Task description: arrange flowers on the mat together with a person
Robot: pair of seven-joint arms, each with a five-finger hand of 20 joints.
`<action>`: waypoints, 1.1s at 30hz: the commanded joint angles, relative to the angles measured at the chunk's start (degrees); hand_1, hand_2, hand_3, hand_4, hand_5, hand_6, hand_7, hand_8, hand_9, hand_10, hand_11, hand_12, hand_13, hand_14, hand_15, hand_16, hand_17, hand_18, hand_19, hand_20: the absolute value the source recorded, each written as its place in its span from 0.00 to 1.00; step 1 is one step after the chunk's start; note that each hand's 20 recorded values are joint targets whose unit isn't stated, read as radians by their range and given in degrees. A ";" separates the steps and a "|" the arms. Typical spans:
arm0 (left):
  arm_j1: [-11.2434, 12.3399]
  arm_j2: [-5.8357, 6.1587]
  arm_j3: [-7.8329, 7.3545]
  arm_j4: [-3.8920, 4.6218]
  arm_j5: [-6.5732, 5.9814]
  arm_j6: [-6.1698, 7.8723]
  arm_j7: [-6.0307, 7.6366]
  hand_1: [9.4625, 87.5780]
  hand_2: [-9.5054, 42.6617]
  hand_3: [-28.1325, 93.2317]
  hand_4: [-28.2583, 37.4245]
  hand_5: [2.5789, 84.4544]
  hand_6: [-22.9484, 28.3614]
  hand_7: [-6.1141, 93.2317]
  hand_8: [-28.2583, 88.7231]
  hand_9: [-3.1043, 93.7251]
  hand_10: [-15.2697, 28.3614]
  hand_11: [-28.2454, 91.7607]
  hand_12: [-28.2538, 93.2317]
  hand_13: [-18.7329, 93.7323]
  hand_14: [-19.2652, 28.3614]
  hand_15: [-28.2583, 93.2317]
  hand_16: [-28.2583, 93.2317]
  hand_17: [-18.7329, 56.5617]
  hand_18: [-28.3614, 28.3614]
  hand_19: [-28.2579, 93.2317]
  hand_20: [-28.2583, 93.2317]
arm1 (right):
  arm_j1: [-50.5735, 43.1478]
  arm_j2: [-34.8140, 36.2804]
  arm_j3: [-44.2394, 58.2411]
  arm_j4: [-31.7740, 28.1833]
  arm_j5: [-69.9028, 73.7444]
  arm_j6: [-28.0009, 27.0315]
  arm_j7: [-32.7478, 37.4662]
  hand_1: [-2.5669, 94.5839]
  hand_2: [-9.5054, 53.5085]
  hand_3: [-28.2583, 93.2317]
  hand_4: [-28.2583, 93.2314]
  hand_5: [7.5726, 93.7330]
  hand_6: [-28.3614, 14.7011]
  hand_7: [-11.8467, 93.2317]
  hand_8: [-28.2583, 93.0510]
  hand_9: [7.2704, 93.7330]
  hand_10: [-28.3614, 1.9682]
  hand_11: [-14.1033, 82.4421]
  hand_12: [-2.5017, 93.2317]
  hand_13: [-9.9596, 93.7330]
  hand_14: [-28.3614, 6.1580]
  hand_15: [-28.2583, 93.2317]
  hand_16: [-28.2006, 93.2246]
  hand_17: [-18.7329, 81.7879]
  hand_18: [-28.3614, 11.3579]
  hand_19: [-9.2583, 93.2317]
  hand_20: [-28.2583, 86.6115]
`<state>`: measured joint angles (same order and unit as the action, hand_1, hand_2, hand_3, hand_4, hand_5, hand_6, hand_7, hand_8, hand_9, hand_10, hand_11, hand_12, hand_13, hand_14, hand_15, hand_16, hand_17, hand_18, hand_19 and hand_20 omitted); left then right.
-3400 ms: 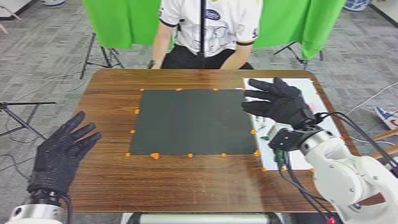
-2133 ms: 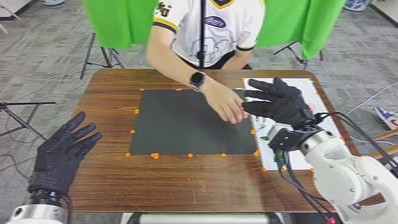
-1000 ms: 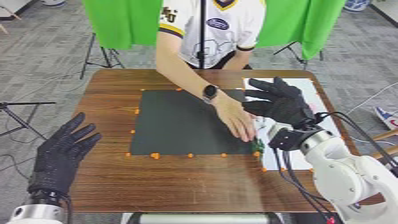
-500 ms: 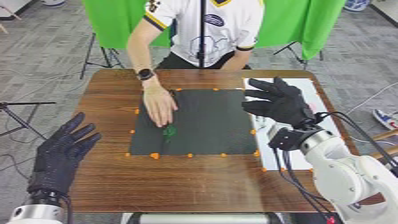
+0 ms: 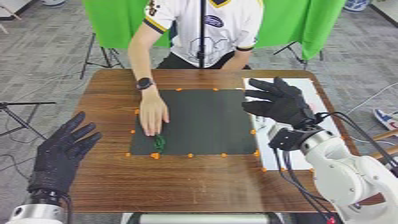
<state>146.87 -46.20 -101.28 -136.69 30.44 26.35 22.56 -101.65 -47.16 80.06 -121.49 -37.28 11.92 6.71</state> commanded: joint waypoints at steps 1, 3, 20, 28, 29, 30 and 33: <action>0.79 -0.13 0.16 0.10 -0.21 0.08 -0.37 0.16 0.35 0.85 0.04 0.36 0.57 0.17 0.17 0.34 0.71 0.41 0.32 0.34 0.86 0.62 0.18 0.12 0.80 0.54 0.35 | -0.23 -0.07 -0.02 -0.36 -0.21 0.58 -0.22 0.23 0.29 0.82 0.02 0.50 0.66 0.24 0.13 0.48 0.41 0.26 0.16 0.47 0.21 0.52 0.33 0.23 0.10 0.58 0.34; 1.14 1.10 0.27 0.08 -1.20 0.68 0.80 0.16 0.35 0.85 0.04 0.36 0.57 0.17 0.17 0.34 0.71 0.41 0.32 0.34 0.86 0.62 0.18 0.12 0.80 0.54 0.35 | -0.10 0.04 -0.08 -0.31 -0.16 0.53 -0.34 0.23 0.29 0.82 0.02 0.50 0.66 0.24 0.13 0.48 0.41 0.26 0.16 0.47 0.21 0.52 0.33 0.23 0.10 0.58 0.34; 0.71 -0.19 -0.16 0.05 -0.06 -0.11 -1.18 0.16 0.35 0.85 0.04 0.36 0.57 0.17 0.17 0.34 0.71 0.41 0.32 0.34 0.86 0.62 0.18 0.12 0.80 0.54 0.35 | -0.63 -0.04 0.19 -0.42 -0.03 0.45 -0.08 0.23 0.29 0.82 0.02 0.50 0.66 0.24 0.13 0.48 0.41 0.26 0.16 0.47 0.21 0.52 0.33 0.23 0.10 0.58 0.33; 0.76 -0.42 -0.12 -0.02 0.20 -0.16 -1.36 0.16 0.35 0.85 0.04 0.36 0.57 0.17 0.17 0.35 0.71 0.41 0.32 0.34 0.86 0.62 0.18 0.12 0.80 0.54 0.35 | -0.61 -0.28 0.33 -0.49 -0.33 0.50 0.27 0.23 0.29 0.82 0.02 0.50 0.66 0.24 0.13 0.48 0.41 0.26 0.16 0.47 0.21 0.52 0.33 0.23 0.10 0.58 0.33; 0.70 -0.08 0.02 0.05 -0.08 -0.03 -1.01 0.16 0.35 0.85 0.04 0.36 0.57 0.17 0.17 0.35 0.71 0.41 0.32 0.34 0.86 0.62 0.18 0.12 0.80 0.54 0.35 | -0.54 -0.19 0.26 -0.42 -0.21 0.45 0.11 0.23 0.29 0.82 0.02 0.50 0.66 0.24 0.13 0.48 0.41 0.26 0.16 0.47 0.21 0.52 0.33 0.23 0.10 0.58 0.33; 0.65 -0.16 0.01 0.05 -0.05 -0.02 -1.08 0.16 0.35 0.85 0.04 0.36 0.57 0.17 0.17 0.34 0.71 0.41 0.32 0.34 0.86 0.62 0.18 0.12 0.80 0.54 0.35 | -0.52 -0.19 0.23 -0.45 -0.21 0.47 0.10 0.23 0.29 0.82 0.02 0.50 0.66 0.24 0.13 0.48 0.41 0.26 0.16 0.47 0.21 0.52 0.33 0.23 0.10 0.58 0.33; 0.90 0.27 0.03 0.02 -0.40 0.19 -0.49 0.16 0.35 0.85 0.04 0.36 0.57 0.17 0.17 0.35 0.71 0.41 0.32 0.34 0.86 0.62 0.18 0.12 0.80 0.54 0.35 | -0.60 -0.19 0.29 -0.48 -0.22 0.41 0.05 0.23 0.29 0.82 0.02 0.50 0.66 0.24 0.13 0.48 0.41 0.26 0.16 0.47 0.21 0.52 0.33 0.23 0.10 0.58 0.34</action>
<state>146.83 -46.37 -101.40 -136.71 30.65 26.25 21.59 -101.86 -47.16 80.06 -121.52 -37.28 11.97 6.82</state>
